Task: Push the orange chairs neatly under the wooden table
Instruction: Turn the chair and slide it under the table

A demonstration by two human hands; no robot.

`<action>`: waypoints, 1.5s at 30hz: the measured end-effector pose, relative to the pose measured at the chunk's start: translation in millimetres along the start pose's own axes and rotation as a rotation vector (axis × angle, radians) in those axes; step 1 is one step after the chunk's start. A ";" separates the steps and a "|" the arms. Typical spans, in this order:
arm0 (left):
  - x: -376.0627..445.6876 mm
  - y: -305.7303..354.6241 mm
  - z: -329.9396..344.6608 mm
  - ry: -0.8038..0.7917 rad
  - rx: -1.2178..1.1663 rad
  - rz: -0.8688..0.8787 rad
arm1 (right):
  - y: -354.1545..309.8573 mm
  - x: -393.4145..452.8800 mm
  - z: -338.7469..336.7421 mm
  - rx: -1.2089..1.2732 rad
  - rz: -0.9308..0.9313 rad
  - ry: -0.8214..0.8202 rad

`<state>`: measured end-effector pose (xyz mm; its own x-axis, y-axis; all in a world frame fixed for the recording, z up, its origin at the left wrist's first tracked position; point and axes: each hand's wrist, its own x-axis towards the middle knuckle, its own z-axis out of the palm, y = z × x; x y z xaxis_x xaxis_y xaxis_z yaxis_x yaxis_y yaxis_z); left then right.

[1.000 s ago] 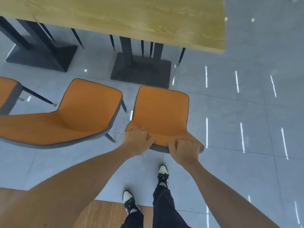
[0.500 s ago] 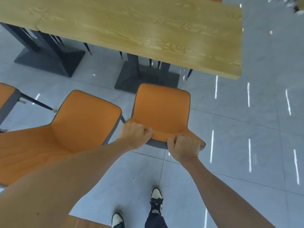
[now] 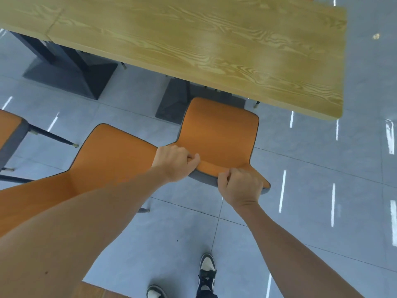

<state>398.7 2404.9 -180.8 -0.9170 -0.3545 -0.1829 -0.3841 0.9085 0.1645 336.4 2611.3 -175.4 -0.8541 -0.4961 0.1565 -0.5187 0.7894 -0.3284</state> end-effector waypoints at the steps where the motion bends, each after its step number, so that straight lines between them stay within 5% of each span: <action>1: -1.2 1.0 0.5 0.000 -0.007 -0.003 | 0.4 -0.6 -1.0 0.001 -0.017 0.001; 6: 2.0 1.0 -1.5 -0.032 -0.023 0.024 | 4.3 4.5 -0.7 0.001 -0.035 0.011; 15: -28.3 -19.1 -39.9 -0.304 -0.365 0.141 | -15.4 2.8 -24.2 -0.371 0.099 -0.481; 19: -73.3 -82.6 -61.6 -0.335 -0.322 0.276 | -61.5 -26.4 -38.0 -0.523 0.235 -0.458; 24: -126.8 -174.0 -104.3 -0.231 -0.209 0.306 | -156.3 -77.8 -33.1 -0.206 0.372 -0.465; 31: -190.2 -268.3 -143.1 -0.158 -0.152 0.278 | -308.2 -135.4 -4.4 -0.175 0.200 -0.386; 45: -333.4 -399.8 -62.6 -0.321 -0.043 0.070 | -450.3 -256.9 78.6 0.259 0.195 -0.532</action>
<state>851.3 2146.0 -125.0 -0.8634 -0.1974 -0.4644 -0.3314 0.9158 0.2270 792.5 2354.9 -140.9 -0.7612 -0.5163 -0.3925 -0.2718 0.8034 -0.5298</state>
